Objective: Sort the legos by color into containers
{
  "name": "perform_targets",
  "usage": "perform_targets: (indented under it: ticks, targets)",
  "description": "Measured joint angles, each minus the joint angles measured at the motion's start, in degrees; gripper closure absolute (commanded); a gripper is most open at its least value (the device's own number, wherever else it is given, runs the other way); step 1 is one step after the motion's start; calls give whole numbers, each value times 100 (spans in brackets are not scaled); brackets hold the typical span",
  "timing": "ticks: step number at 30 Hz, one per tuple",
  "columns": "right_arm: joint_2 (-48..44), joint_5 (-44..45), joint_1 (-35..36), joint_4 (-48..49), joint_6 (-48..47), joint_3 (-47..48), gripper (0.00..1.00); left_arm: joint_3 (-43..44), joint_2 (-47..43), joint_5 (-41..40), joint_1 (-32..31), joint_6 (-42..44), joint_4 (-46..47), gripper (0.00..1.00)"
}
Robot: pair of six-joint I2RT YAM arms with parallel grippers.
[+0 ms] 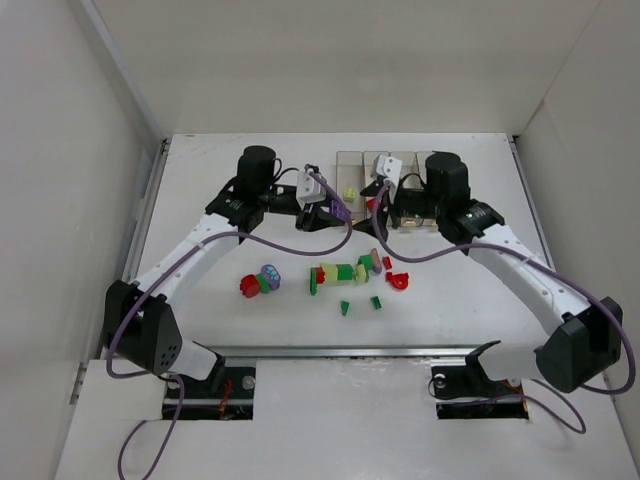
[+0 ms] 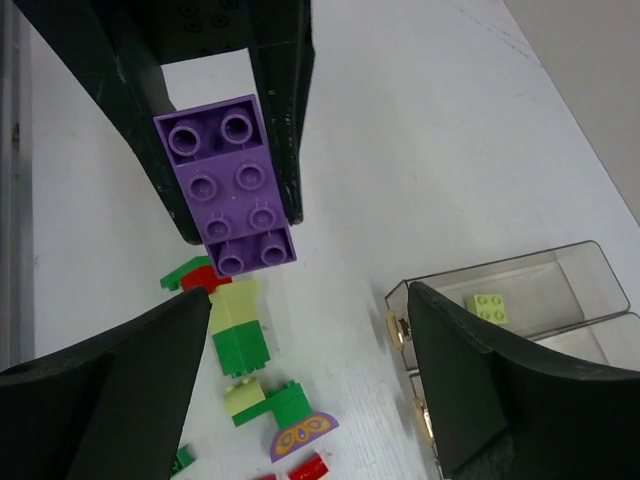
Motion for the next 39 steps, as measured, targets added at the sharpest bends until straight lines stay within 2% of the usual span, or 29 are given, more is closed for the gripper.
perform_targets:
  ticks: [4,5,8,11,16,18,19,20,22,23,24,27,28,29,35,39]
  targets:
    - [192,61,229,2,-181,17,23,103,39,179,-4,146,-214,100]
    - [232,66,273,0,-205,31,28,114,39,203,-4,179,-249,100]
    - [334,70,387,4,-262,85,34,149,39,254,-4,249,-339,100]
    - [341,70,476,0,-293,98,45,153,39,264,-2,293,-367,100]
    - [341,70,555,-28,-289,157,56,188,39,249,2,334,-372,100]
    - [341,70,573,-48,-293,162,67,192,39,229,2,348,-361,100]
    - [343,70,581,-52,-293,164,88,192,39,232,2,348,-372,100]
    - [348,72,586,-66,-289,168,97,192,39,234,2,348,-374,100]
    - [376,92,588,-87,-249,199,100,192,39,227,4,348,-376,100]
    - [393,98,588,-94,-221,219,100,192,39,214,13,348,-376,95]
    - [420,103,590,-94,-197,238,100,192,39,203,28,348,-378,71]
    - [463,199,595,-94,-114,271,100,192,39,179,39,365,-380,34]
    - [481,273,595,-59,-57,280,100,192,39,184,24,367,-393,9]
    - [487,356,595,-39,-24,282,100,192,39,179,11,382,-407,0]
    - [503,892,503,-31,273,284,100,192,33,-118,-52,352,-514,0]
    - [710,1047,157,28,866,310,100,116,28,-1056,-92,107,-262,0]
